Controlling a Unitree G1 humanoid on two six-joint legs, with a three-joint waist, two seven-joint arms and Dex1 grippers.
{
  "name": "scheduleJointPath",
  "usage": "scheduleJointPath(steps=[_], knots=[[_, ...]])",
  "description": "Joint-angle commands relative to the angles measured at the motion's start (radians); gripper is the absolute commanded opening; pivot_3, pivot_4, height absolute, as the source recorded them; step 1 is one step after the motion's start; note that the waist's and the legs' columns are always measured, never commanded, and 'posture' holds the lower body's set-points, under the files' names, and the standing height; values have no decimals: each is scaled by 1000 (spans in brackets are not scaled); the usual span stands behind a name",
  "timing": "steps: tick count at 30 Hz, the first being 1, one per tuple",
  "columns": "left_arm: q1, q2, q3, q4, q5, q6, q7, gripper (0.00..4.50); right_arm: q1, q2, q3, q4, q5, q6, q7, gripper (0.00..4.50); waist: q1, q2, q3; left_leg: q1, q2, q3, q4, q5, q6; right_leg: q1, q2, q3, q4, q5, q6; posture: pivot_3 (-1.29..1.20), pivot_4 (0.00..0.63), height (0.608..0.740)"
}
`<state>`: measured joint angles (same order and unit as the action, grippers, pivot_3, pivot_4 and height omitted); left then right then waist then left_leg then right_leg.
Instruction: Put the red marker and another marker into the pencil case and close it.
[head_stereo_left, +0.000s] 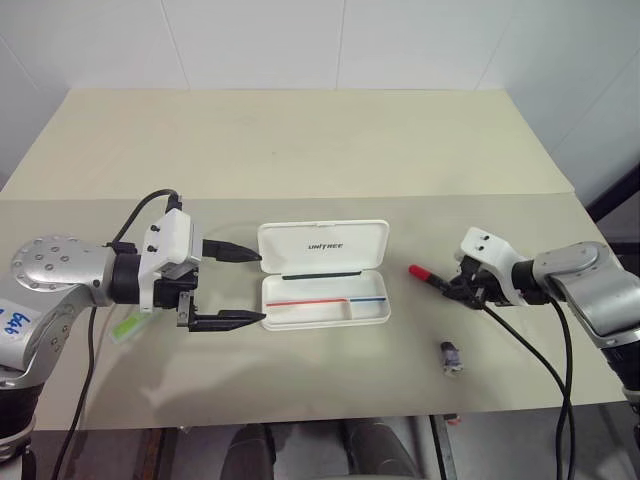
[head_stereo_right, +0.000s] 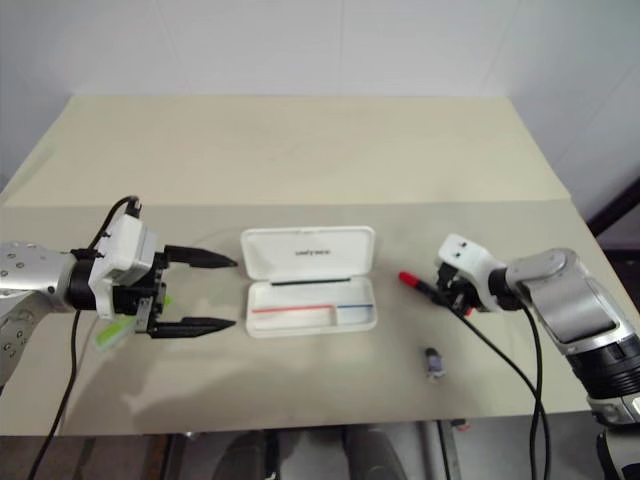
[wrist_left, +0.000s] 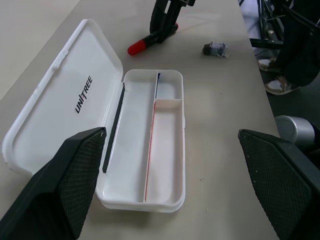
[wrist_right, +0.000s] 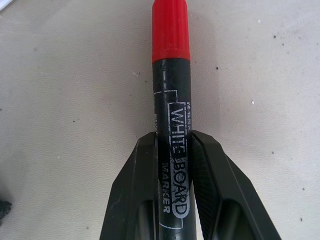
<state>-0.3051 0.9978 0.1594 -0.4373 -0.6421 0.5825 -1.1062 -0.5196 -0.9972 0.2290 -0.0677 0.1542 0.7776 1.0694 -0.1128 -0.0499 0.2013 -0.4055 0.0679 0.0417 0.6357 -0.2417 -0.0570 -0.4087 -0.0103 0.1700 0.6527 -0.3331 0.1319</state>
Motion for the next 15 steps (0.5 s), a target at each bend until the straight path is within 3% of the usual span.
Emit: scheduleJointPath(steps=[1,3,8,15], knots=[[15,12,53,1,19,-38,2,4500,-13,-75,-23,17,-33,-134,67,562,2,0,0,0,0,0,0,0,0,0,0,0,0,0,0,0,150,740],[32,11,70,20,33,-59,2,4500,-24,-103,-25,5,-33,-190,115,562,3,1,1,0,0,0,-1,0,0,-1,0,0,0,0,0,0,150,740],[119,6,134,83,78,-119,2,4500,-87,-81,-2,-147,27,-126,192,562,-6,2,1,1,1,0,-5,0,0,-3,1,0,1,-1,-1,0,150,740],[266,10,242,79,113,-155,9,4500,-213,91,90,-252,56,-22,174,562,-2,2,1,0,1,0,-5,0,0,-3,0,-1,0,-2,-2,0,150,740]])
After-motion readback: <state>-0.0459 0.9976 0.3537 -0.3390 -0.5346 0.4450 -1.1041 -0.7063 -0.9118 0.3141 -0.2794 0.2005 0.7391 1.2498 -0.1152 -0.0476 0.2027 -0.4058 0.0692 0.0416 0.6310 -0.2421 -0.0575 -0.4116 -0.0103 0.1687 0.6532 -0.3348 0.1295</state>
